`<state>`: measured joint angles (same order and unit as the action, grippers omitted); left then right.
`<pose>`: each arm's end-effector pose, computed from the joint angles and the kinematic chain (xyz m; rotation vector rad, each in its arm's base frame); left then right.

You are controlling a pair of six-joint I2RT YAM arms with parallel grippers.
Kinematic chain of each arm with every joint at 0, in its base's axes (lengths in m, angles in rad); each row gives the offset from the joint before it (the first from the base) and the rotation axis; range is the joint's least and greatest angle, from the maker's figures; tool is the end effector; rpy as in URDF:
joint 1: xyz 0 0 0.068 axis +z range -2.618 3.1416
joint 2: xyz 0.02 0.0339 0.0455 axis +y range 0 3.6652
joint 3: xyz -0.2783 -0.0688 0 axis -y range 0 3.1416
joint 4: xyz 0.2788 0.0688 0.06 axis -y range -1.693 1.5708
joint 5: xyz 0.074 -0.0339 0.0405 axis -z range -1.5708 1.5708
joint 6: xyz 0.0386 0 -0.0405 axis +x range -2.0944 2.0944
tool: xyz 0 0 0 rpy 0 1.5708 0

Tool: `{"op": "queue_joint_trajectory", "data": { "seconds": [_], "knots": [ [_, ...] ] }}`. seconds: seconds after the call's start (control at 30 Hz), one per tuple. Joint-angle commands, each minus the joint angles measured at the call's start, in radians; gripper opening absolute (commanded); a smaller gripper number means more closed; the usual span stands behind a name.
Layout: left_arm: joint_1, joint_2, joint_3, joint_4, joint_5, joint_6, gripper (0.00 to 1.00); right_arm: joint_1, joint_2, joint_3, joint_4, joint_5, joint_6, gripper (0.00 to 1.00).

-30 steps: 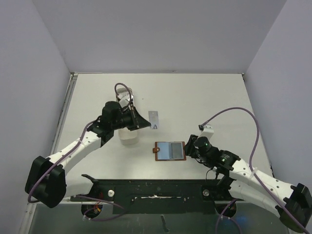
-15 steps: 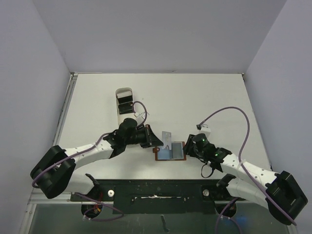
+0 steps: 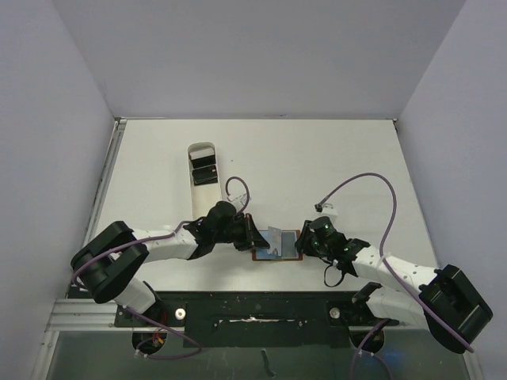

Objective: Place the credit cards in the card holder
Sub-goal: Insert the credit card into the card holder.

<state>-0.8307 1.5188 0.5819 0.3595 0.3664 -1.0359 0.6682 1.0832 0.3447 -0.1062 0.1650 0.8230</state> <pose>0.1997 -0.2391 0.1423 -0.0063 2.4958 -1.3555 0.1692 0.1255 0.1322 0.2670 2.4447 0.4842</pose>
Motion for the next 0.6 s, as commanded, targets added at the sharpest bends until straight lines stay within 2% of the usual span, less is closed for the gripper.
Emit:
{"op": "queue_joint_trajectory", "data": {
  "seconds": [0.0,0.2,0.57],
  "knots": [
    [-0.005,-0.012,0.008,0.022,-0.040,0.018,0.00,0.006,0.003,-0.015,0.053,0.008,0.012,0.30],
    [-0.005,-0.001,-0.012,0.011,-0.047,0.009,0.00,0.023,0.009,-0.022,0.049,0.025,0.026,0.26],
    [-0.005,0.033,-0.037,0.069,-0.033,-0.020,0.00,0.040,0.000,-0.039,0.059,0.036,0.040,0.25]
  ]
}}
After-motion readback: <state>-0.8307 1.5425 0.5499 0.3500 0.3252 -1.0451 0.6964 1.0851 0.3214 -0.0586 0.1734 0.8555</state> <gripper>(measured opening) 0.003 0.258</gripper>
